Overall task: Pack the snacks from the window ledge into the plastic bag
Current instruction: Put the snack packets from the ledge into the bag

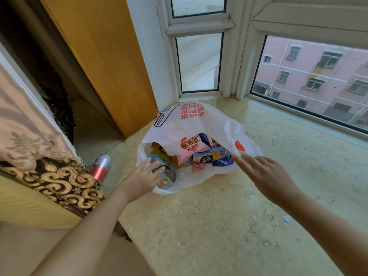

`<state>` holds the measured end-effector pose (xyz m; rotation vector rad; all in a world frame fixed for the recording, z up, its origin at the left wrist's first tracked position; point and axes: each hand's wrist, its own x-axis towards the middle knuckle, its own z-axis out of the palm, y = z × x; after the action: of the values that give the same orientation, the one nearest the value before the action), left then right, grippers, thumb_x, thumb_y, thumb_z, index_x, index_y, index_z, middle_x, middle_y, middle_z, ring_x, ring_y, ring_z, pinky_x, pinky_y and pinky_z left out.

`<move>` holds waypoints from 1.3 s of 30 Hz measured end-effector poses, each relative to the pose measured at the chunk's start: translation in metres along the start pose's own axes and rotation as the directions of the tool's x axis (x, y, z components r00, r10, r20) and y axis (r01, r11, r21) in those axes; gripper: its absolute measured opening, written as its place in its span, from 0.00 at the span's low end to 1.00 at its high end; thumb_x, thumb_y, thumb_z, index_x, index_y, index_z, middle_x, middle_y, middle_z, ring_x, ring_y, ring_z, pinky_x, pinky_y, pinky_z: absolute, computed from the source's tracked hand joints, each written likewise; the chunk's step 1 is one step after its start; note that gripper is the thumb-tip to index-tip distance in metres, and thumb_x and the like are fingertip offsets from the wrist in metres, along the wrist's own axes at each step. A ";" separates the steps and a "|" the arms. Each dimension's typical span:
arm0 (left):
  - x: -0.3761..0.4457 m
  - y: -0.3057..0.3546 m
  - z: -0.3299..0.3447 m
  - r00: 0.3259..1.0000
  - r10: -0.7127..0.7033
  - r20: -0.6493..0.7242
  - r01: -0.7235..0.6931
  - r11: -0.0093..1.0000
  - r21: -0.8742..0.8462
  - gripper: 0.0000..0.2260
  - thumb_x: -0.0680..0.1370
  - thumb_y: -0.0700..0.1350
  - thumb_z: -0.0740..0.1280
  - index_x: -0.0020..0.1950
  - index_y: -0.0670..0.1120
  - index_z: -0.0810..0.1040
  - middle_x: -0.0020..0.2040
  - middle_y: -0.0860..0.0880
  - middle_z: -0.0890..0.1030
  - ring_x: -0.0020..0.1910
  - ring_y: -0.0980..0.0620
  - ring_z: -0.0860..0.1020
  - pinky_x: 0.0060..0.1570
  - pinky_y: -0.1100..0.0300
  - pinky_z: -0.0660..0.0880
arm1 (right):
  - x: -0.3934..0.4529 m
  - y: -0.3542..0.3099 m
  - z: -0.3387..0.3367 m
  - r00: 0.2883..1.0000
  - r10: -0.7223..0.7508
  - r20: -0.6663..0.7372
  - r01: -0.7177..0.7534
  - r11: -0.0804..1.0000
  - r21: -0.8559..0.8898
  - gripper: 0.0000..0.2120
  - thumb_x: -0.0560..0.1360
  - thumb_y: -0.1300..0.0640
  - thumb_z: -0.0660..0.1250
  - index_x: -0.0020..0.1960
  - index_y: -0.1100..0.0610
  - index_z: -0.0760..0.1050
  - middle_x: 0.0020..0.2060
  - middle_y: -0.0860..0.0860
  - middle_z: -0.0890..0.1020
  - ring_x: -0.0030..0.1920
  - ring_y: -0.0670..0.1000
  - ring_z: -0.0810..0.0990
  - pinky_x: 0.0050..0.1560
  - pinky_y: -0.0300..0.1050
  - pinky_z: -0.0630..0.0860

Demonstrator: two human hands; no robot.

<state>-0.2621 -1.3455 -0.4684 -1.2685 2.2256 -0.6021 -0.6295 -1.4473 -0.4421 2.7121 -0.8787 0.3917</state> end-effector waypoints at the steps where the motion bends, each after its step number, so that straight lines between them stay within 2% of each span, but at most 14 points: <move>1: 0.004 -0.005 -0.008 0.999 -0.001 -0.043 0.001 1.000 0.000 0.14 0.60 0.38 0.79 0.43 0.46 0.83 0.53 0.45 0.83 0.54 0.43 0.81 0.61 0.42 0.71 | 0.003 0.002 -0.006 1.000 0.014 -0.007 -0.014 1.000 0.001 0.44 0.54 0.73 0.77 0.68 0.62 0.68 0.52 0.61 0.82 0.38 0.59 0.82 0.37 0.52 0.81; 8: 0.028 -0.064 -0.087 0.930 0.045 -0.366 -0.037 0.999 0.028 0.11 0.66 0.29 0.69 0.40 0.45 0.78 0.43 0.44 0.82 0.41 0.47 0.82 0.62 0.48 0.72 | 0.023 0.034 -0.078 0.990 0.137 -0.046 -0.139 0.989 -0.048 0.37 0.54 0.74 0.77 0.62 0.64 0.76 0.40 0.58 0.82 0.32 0.57 0.79 0.22 0.45 0.74; 13: 0.040 -0.112 -0.171 0.807 -0.127 -0.577 0.047 0.987 -0.151 0.11 0.64 0.32 0.76 0.40 0.45 0.83 0.49 0.44 0.84 0.45 0.48 0.84 0.57 0.51 0.76 | 0.039 0.045 -0.136 0.959 0.245 -0.146 -0.244 0.969 0.023 0.27 0.58 0.72 0.76 0.56 0.62 0.80 0.36 0.57 0.83 0.31 0.57 0.80 0.21 0.44 0.73; 15: 0.046 -0.122 -0.207 0.735 -0.296 -0.610 0.106 0.939 -0.328 0.12 0.63 0.31 0.77 0.41 0.44 0.84 0.51 0.45 0.85 0.46 0.48 0.84 0.49 0.52 0.79 | 0.049 0.041 -0.163 0.871 0.451 -0.195 -0.403 0.882 0.243 0.19 0.64 0.71 0.72 0.54 0.60 0.80 0.37 0.56 0.84 0.33 0.58 0.81 0.27 0.45 0.76; 17: 0.054 -0.122 -0.231 0.654 -0.447 -0.611 0.146 0.866 -0.478 0.11 0.65 0.31 0.76 0.38 0.47 0.84 0.49 0.48 0.85 0.42 0.47 0.84 0.37 0.56 0.80 | 0.058 0.042 -0.191 0.683 0.726 -0.085 -0.552 0.589 0.591 0.15 0.70 0.70 0.68 0.54 0.60 0.80 0.36 0.56 0.84 0.34 0.56 0.81 0.35 0.45 0.76; 19: 0.060 -0.111 -0.244 0.564 -0.630 -0.534 0.154 0.716 -0.681 0.14 0.69 0.30 0.71 0.36 0.50 0.83 0.48 0.51 0.84 0.42 0.49 0.81 0.31 0.65 0.71 | 0.060 0.053 -0.215 0.491 0.832 0.259 -0.551 0.066 0.832 0.15 0.71 0.71 0.67 0.55 0.61 0.79 0.35 0.56 0.83 0.34 0.54 0.81 0.40 0.48 0.79; 21: 0.064 -0.087 -0.250 0.498 -0.843 -0.202 0.138 0.307 -0.942 0.17 0.73 0.31 0.66 0.39 0.54 0.83 0.49 0.52 0.77 0.44 0.52 0.76 0.33 0.62 0.68 | 0.051 0.068 -0.227 0.383 0.749 0.541 -0.514 -0.314 0.798 0.18 0.71 0.76 0.63 0.56 0.61 0.76 0.36 0.58 0.83 0.35 0.52 0.83 0.42 0.47 0.81; 23: 0.070 -0.058 -0.243 0.444 -0.839 0.315 0.151 -0.276 -0.949 0.11 0.74 0.37 0.66 0.49 0.53 0.77 0.52 0.50 0.73 0.45 0.50 0.75 0.39 0.58 0.70 | 0.036 0.074 -0.230 0.325 0.647 0.690 -0.515 -0.491 0.703 0.20 0.72 0.78 0.58 0.58 0.62 0.72 0.39 0.61 0.83 0.38 0.54 0.84 0.42 0.46 0.80; 24: 0.071 -0.043 -0.243 0.441 -0.712 0.546 0.167 -0.533 -0.830 0.10 0.73 0.42 0.69 0.53 0.50 0.73 0.53 0.46 0.74 0.44 0.48 0.74 0.40 0.58 0.70 | 0.028 0.075 -0.230 0.307 0.608 0.732 -0.519 -0.538 0.665 0.19 0.73 0.78 0.56 0.59 0.63 0.71 0.40 0.61 0.83 0.41 0.55 0.83 0.45 0.47 0.79; 26: 0.073 -0.018 -0.244 0.478 -0.397 0.784 0.223 -0.808 -0.545 0.19 0.72 0.54 0.70 0.55 0.43 0.72 0.51 0.39 0.78 0.39 0.46 0.74 0.38 0.58 0.71 | 0.014 0.074 -0.227 0.291 0.528 0.798 -0.530 -0.606 0.594 0.16 0.74 0.76 0.53 0.58 0.69 0.73 0.40 0.58 0.84 0.45 0.54 0.82 0.48 0.48 0.77; 30: 0.068 -0.008 -0.247 0.514 -0.212 0.831 0.299 -0.864 -0.406 0.29 0.73 0.67 0.64 0.57 0.42 0.77 0.43 0.43 0.81 0.41 0.45 0.79 0.40 0.58 0.75 | -0.003 0.071 -0.227 0.300 0.345 0.889 -0.481 -0.750 0.454 0.13 0.75 0.69 0.55 0.54 0.69 0.76 0.42 0.58 0.85 0.49 0.53 0.81 0.53 0.48 0.75; 33: 0.062 -0.012 -0.246 0.536 -0.110 0.837 0.331 -0.885 -0.328 0.34 0.70 0.71 0.62 0.54 0.40 0.78 0.49 0.43 0.81 0.45 0.45 0.80 0.50 0.54 0.78 | -0.005 0.071 -0.230 0.308 0.302 0.902 -0.483 -0.768 0.422 0.13 0.77 0.63 0.56 0.53 0.69 0.75 0.42 0.58 0.85 0.47 0.54 0.82 0.58 0.49 0.74; 36: 0.048 -0.020 -0.248 0.566 -0.094 0.819 0.309 -0.897 -0.316 0.25 0.79 0.62 0.58 0.51 0.40 0.78 0.46 0.43 0.81 0.47 0.46 0.78 0.51 0.54 0.75 | -0.003 0.069 -0.232 0.315 0.289 0.904 -0.507 -0.754 0.417 0.16 0.79 0.58 0.55 0.56 0.69 0.74 0.42 0.58 0.85 0.44 0.53 0.83 0.61 0.50 0.73; 39: 0.042 -0.037 -0.255 0.619 -0.154 0.770 0.065 -0.967 -0.245 0.13 0.80 0.42 0.59 0.55 0.35 0.78 0.37 0.43 0.82 0.36 0.49 0.78 0.38 0.57 0.74 | 0.000 0.064 -0.236 0.301 0.322 0.898 -0.532 -0.725 0.438 0.16 0.79 0.58 0.57 0.60 0.68 0.73 0.39 0.55 0.86 0.45 0.52 0.82 0.61 0.49 0.72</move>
<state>-0.4138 -1.3671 -0.2571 1.5334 -0.2495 -1.4021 -0.7082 -1.4202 -0.2125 1.8485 -3.9541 1.9137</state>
